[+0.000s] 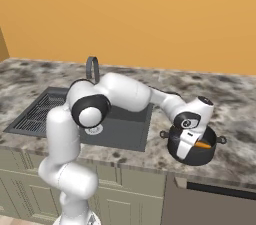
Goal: Dump the carrot from the pot into the sink. Then turn on the water and wash the carrot. Then turn off the water and put the carrot back in the pot.
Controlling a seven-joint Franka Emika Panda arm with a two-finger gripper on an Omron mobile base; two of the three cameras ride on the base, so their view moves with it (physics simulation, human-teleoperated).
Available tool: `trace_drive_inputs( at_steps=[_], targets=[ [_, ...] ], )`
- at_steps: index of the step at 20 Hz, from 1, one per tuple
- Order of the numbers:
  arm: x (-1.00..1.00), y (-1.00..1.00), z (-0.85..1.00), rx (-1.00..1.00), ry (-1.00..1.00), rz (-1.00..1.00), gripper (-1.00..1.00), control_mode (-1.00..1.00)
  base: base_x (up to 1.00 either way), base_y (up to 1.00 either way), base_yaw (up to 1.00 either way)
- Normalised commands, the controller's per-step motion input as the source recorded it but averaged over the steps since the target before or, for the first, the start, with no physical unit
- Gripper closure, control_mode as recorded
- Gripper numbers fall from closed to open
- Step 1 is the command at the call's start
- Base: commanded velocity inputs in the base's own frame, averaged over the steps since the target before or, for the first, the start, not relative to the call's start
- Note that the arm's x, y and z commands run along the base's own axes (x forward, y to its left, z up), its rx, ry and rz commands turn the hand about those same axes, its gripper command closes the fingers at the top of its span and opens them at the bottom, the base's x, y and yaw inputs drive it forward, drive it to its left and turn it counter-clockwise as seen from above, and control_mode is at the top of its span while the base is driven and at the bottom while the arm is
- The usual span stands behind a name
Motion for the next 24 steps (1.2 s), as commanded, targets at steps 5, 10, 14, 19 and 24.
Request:
trace_drive_inputs(
  at_steps=[5, 10, 14, 19, 24],
  targets=[
    [0.0, 0.0, -0.35, -0.01, 0.0, 0.0, -1.0, -1.0, 0.0, 0.0, 0.0],
    [0.0, 0.0, -0.32, -0.02, 0.0, 0.0, 1.0, -1.0, 0.0, 0.0, 0.0],
    [0.0, 0.0, -0.25, 0.0, 0.0, 0.0, 1.0, -1.0, 0.0, 0.0, 0.0],
    [0.0, 0.0, -0.21, -0.04, 0.02, 0.0, 1.0, -1.0, 0.0, 0.0, 0.0],
    [0.0, 0.0, -0.08, -0.04, 0.07, 0.0, 1.0, -1.0, 0.0, 0.0, 0.0]
  ],
)
